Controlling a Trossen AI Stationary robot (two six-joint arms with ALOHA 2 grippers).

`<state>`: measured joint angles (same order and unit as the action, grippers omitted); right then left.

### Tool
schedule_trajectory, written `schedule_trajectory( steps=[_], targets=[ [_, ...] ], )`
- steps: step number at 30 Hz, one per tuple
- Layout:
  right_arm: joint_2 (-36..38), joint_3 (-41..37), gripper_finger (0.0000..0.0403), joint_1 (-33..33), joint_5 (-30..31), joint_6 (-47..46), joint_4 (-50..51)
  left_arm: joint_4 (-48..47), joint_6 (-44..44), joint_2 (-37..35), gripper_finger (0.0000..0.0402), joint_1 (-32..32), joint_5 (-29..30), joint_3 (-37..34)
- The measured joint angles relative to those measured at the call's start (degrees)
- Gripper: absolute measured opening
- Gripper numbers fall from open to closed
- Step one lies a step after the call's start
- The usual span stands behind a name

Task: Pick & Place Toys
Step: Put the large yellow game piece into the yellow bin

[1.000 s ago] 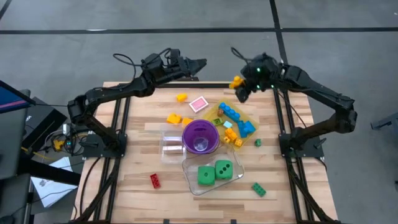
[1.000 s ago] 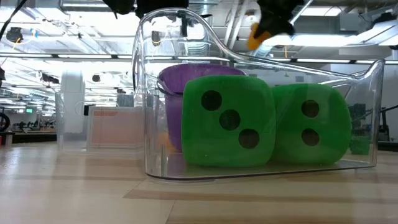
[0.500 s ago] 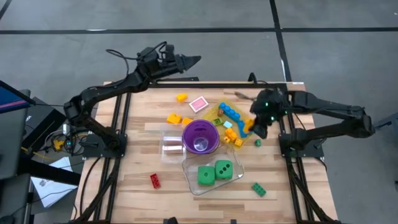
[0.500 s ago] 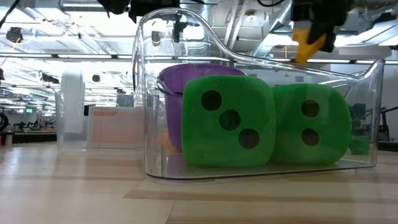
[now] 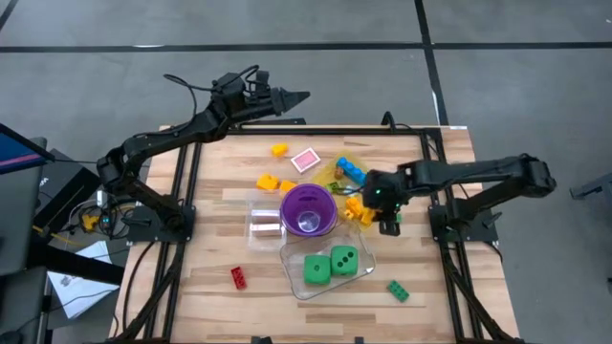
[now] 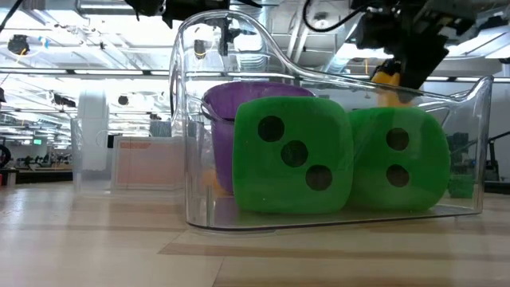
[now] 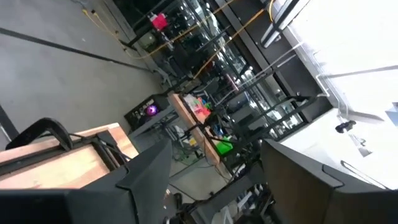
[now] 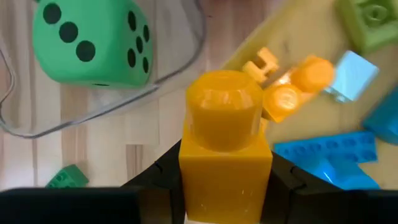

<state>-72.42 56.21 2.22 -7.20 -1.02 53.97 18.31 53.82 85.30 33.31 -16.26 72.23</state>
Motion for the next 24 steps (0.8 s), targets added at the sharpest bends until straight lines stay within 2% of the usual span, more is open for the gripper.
schedule_trajectory(
  steps=[6,24],
  targets=[
    [-3.47,0.00,0.0123,-0.31,2.79,2.33,-1.45,-0.28,0.00,0.00,0.0233,-0.37,-1.06,0.00],
    [-6.67,-0.02,0.0123,0.70,1.47,4.02,-4.72,-0.79,-0.02,0.00,0.0226,-0.36,-1.57,0.00]
  ],
)
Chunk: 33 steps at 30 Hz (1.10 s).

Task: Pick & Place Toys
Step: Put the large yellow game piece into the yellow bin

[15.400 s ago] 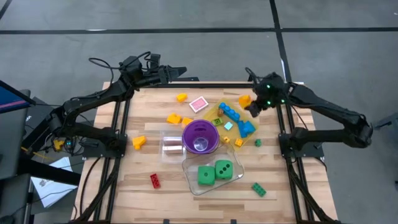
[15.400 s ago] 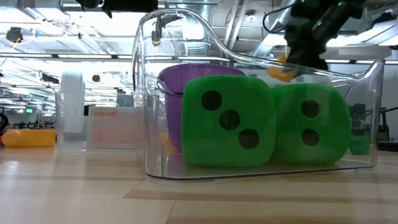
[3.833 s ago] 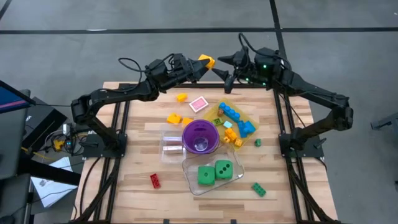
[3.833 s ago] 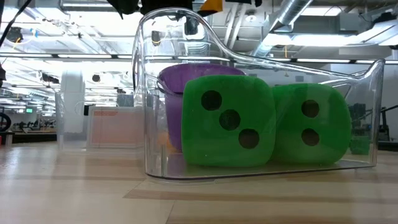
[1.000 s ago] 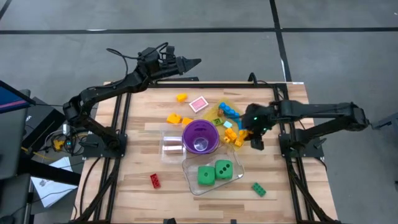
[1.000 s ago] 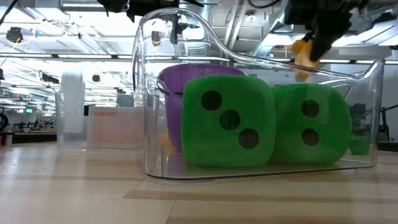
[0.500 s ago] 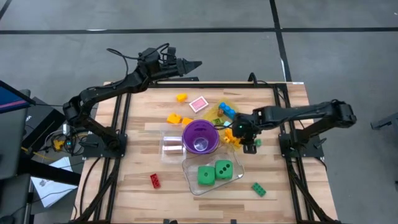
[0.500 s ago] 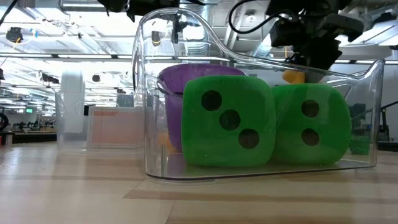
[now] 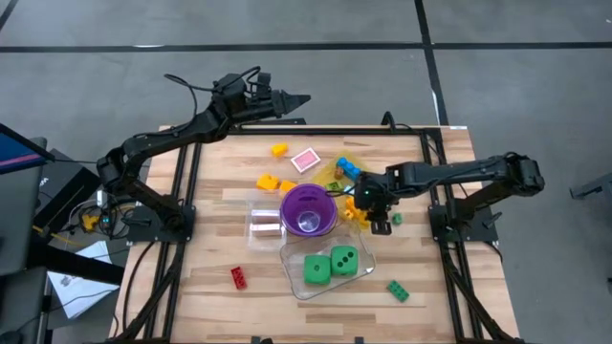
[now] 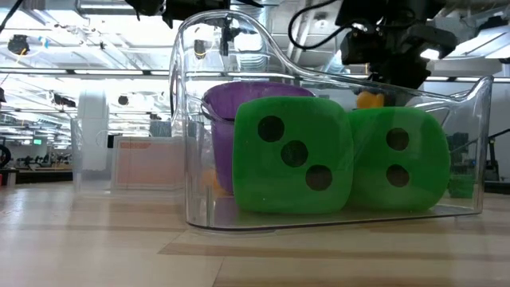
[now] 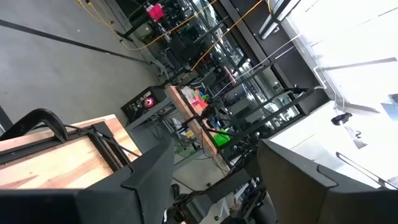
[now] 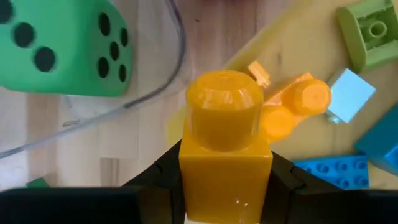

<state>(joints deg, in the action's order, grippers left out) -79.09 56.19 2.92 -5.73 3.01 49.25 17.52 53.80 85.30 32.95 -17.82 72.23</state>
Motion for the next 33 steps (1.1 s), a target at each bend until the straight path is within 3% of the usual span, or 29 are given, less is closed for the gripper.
schedule_trajectory(
  steps=[25,33],
  targets=[
    [-0.37,-3.28,0.0123,-0.09,-0.18,-5.27,-1.91,0.02,0.02,0.00,0.0220,0.00,-0.18,0.00],
    [-0.37,-3.28,0.0155,0.15,-0.43,-5.47,-1.67,0.02,0.02,0.00,0.0218,0.00,-0.20,0.00]
  ],
)
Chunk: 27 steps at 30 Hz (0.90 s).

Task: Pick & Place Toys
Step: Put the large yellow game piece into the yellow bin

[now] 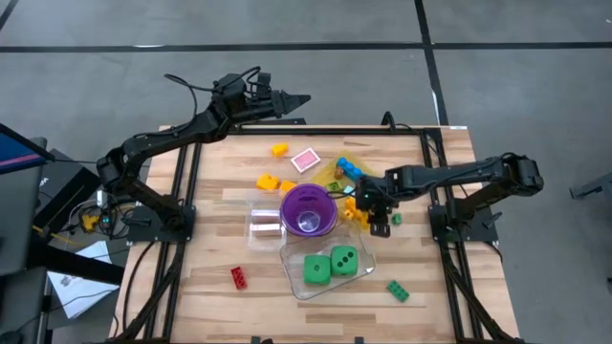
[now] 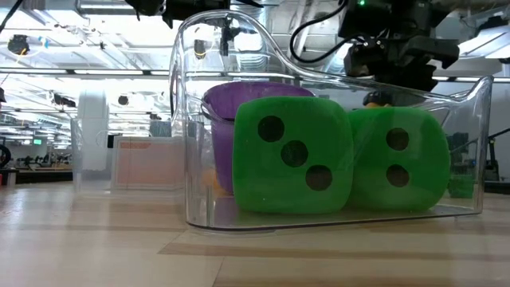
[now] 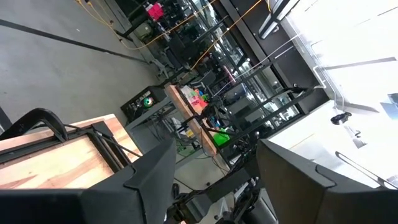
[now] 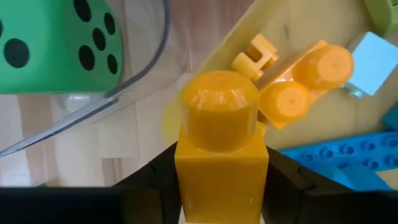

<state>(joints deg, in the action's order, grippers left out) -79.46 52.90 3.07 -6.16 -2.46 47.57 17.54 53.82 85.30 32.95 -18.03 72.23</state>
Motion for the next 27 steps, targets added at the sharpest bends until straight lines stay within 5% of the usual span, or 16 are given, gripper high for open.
schedule_trajectory(
  steps=[18,27],
  targets=[
    [0.01,0.01,0.0179,0.98,-2.74,-4.54,0.27,0.00,0.00,0.02,0.0218,0.00,-0.08,0.00],
    [9.82,0.07,0.0187,3.90,-3.07,-12.07,-4.86,0.02,0.00,0.02,0.0218,0.00,-0.17,0.00]
  ],
)
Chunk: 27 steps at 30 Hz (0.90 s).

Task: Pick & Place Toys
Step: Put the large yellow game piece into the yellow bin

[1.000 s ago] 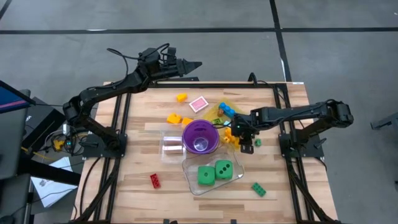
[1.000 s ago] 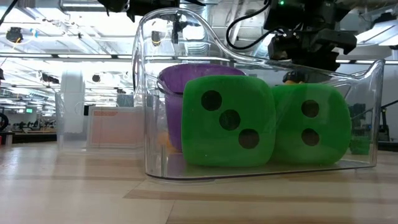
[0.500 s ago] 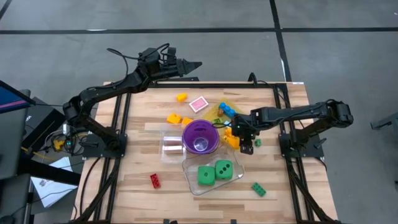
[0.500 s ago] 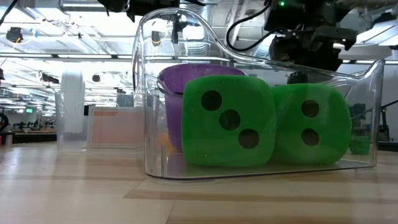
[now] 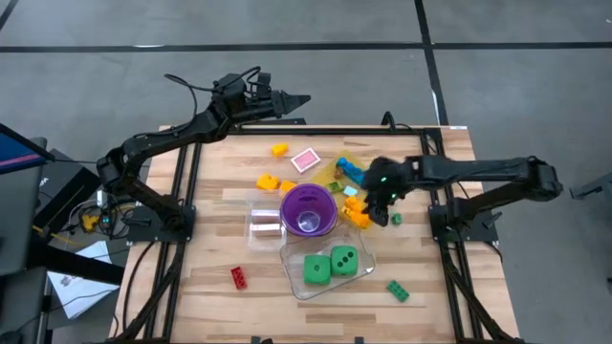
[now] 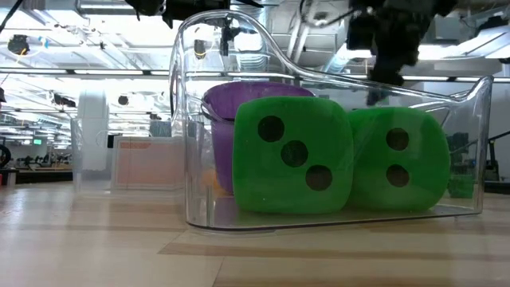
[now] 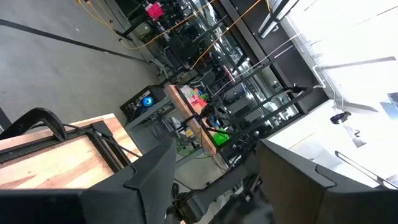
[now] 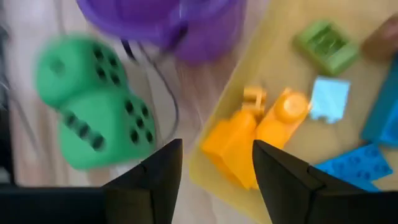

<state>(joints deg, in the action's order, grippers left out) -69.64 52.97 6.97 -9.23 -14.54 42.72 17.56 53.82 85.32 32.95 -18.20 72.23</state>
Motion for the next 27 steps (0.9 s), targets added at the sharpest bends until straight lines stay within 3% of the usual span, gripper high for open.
schedule_trajectory(
  steps=[5,15,27],
  targets=[
    [8.30,0.00,0.0186,2.42,1.30,-6.33,-3.49,0.04,0.00,0.00,0.0218,0.00,0.02,0.00],
    [24.17,0.00,0.0190,7.75,15.07,-15.95,-24.36,1.08,-5.82,-0.74,0.0218,-0.35,0.13,0.07],
    [30.51,0.00,0.0216,13.58,15.11,-15.07,-29.79,-0.86,-11.79,-3.05,0.0224,-0.13,2.26,0.08]
  ],
)
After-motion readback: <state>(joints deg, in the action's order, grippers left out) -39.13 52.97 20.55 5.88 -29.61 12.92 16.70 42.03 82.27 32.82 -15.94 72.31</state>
